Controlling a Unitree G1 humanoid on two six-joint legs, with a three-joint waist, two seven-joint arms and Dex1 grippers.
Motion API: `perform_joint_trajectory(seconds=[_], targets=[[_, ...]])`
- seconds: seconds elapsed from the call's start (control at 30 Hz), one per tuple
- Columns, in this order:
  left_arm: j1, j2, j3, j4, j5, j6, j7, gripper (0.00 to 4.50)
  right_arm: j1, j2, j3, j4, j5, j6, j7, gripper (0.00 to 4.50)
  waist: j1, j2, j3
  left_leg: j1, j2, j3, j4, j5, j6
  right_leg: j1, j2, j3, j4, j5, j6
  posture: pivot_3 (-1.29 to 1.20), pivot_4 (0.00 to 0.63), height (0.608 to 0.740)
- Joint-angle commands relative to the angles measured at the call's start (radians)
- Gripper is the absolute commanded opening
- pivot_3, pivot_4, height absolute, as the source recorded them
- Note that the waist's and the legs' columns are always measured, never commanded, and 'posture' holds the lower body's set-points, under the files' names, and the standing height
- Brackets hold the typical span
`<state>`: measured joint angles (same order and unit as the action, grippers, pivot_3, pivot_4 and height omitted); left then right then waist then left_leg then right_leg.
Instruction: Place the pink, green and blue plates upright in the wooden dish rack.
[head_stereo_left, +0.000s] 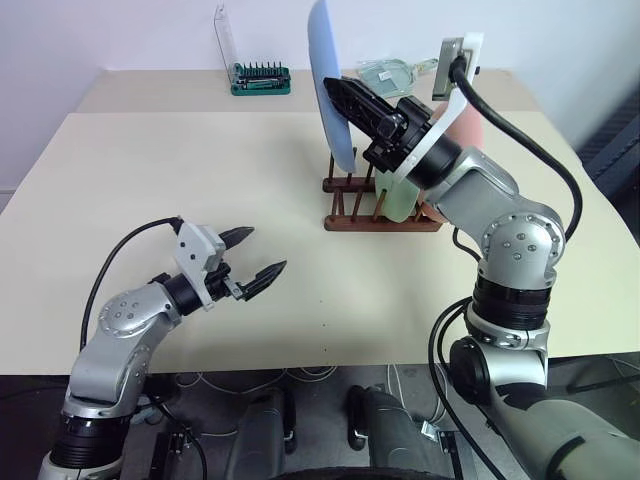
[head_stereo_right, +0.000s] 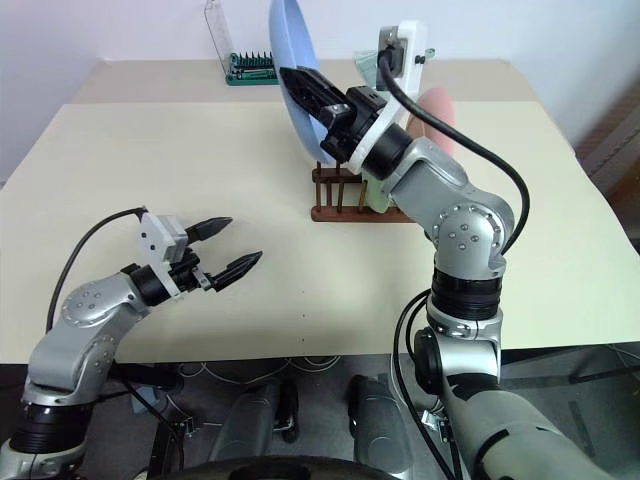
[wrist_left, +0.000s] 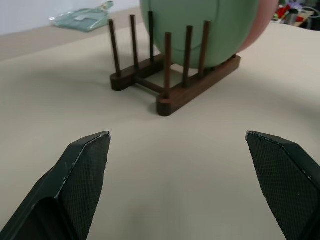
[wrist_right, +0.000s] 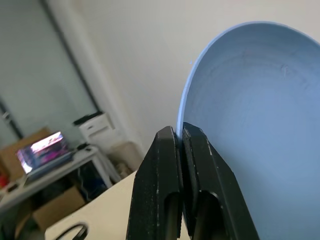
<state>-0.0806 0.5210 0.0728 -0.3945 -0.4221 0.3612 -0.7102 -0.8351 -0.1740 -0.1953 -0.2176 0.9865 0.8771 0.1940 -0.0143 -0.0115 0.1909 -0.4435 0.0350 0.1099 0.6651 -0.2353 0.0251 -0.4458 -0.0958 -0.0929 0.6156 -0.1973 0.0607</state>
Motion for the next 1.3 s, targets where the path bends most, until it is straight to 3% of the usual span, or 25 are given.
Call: perform_joint_trajectory(seconds=[0.03, 0.83, 0.97, 1.13, 1.17, 1.3], targets=[[0.005, -0.007, -0.003, -0.019, 0.005, -0.022, 0.008, 4.44, -0.033, 0.007, -0.027, -0.016, 0.044, 0.006, -0.034, 0.0, 0.0, 0.0, 0.0, 0.0, 0.0, 0.0, 0.0, 0.0, 0.0, 0.0, 0.0, 0.0, 0.0, 0.0, 0.0, 0.0, 0.15, 0.74], [-0.011, -0.021, -0.023, -0.027, 0.008, -0.031, 0.027, 4.44, -0.014, 0.067, -0.087, 0.106, 0.16, 0.03, -0.299, 0.0, 0.0, 0.0, 0.0, 0.0, 0.0, 0.0, 0.0, 0.0, 0.001, 0.0, 0.001, 0.0, -0.001, 0.0, 0.0, 0.0, 0.15, 0.74], [-0.012, -0.02, -0.022, -0.025, 0.009, -0.032, 0.028, 4.5, -0.012, 0.071, -0.09, 0.114, 0.168, 0.029, -0.316, 1.41, -0.001, 0.001, 0.0, 0.0, 0.0, 0.0, 0.0, 0.0, 0.001, 0.0, 0.001, 0.0, -0.001, 0.0, 0.0, 0.0, 0.15, 0.74], [-0.01, -0.02, -0.022, -0.028, 0.009, -0.032, 0.029, 4.5, -0.014, 0.07, -0.088, 0.117, 0.168, 0.027, -0.326, 4.13, -0.001, 0.001, 0.0, -0.001, 0.0, 0.0, -0.001, 0.0, 0.001, 0.0, 0.001, 0.0, -0.001, 0.0, 0.0, 0.0, 0.15, 0.74], [-0.01, -0.021, -0.022, -0.028, 0.009, -0.032, 0.028, 4.5, -0.014, 0.07, -0.088, 0.117, 0.168, 0.027, -0.326, 4.45, -0.001, 0.001, 0.0, -0.001, 0.0, 0.0, -0.001, 0.0, 0.001, 0.0, 0.001, 0.0, -0.001, 0.0, 0.0, 0.0, 0.15, 0.74], [-0.009, -0.02, -0.021, -0.027, 0.011, -0.031, 0.028, 4.5, -0.019, 0.058, -0.078, 0.115, 0.15, 0.026, -0.314, 4.45, -0.001, 0.001, 0.0, -0.001, 0.0, 0.0, -0.001, 0.0, 0.001, 0.0, 0.001, 0.0, -0.002, 0.0, 0.0, 0.0, 0.15, 0.74]])
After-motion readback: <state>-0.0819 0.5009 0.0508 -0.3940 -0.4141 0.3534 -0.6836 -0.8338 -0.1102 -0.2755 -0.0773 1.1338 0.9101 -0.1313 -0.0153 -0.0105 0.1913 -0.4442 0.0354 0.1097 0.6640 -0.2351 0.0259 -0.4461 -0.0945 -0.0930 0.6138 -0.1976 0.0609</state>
